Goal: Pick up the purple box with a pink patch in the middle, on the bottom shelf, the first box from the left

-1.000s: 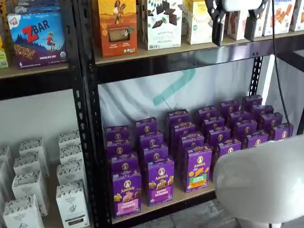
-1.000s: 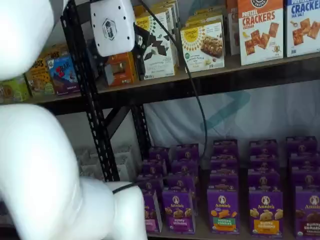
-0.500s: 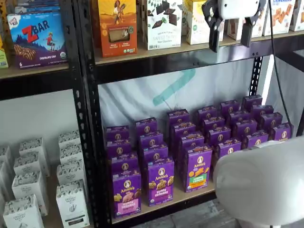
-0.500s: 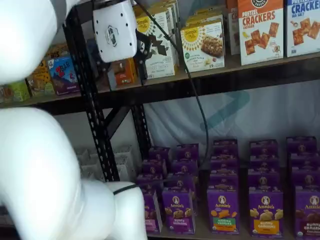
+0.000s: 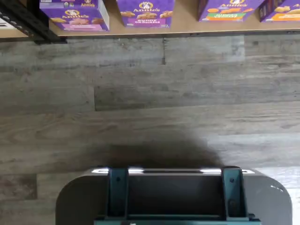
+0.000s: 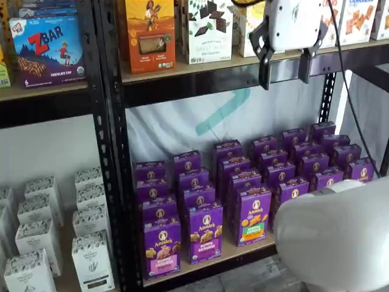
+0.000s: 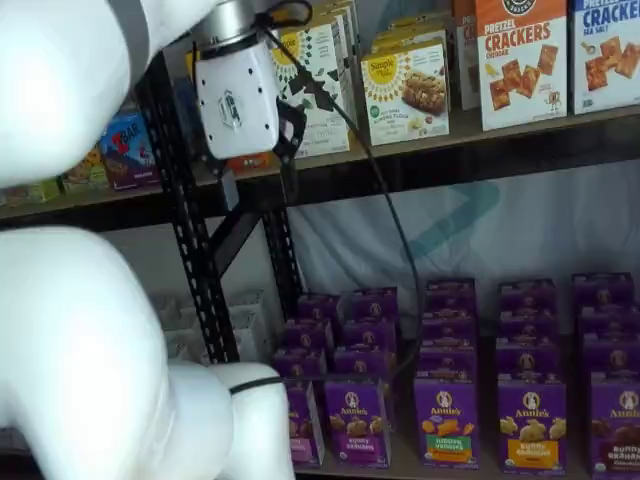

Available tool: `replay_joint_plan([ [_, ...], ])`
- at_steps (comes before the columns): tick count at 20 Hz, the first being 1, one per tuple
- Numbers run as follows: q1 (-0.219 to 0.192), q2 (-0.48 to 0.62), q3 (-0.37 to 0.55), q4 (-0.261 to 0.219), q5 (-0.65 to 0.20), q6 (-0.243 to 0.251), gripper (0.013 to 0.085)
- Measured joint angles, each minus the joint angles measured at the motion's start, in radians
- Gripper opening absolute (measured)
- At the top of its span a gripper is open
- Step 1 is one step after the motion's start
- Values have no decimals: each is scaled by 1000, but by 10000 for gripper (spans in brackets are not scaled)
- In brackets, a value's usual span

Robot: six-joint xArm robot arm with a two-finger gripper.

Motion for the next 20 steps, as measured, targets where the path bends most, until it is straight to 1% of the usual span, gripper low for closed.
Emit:
replay_joint_plan([
  [5, -11, -22, 104, 19, -77, -7, 850],
  [8, -11, -47, 188, 8, -153, -10, 850],
  [11, -18, -69, 256, 12, -219, -17, 850],
  [14, -12, -75, 329, 6, -284, -12, 850],
  [16, -12, -83, 384, 18, -344, -14, 850],
  [20, -8, -71, 441, 32, -412, -13, 850],
])
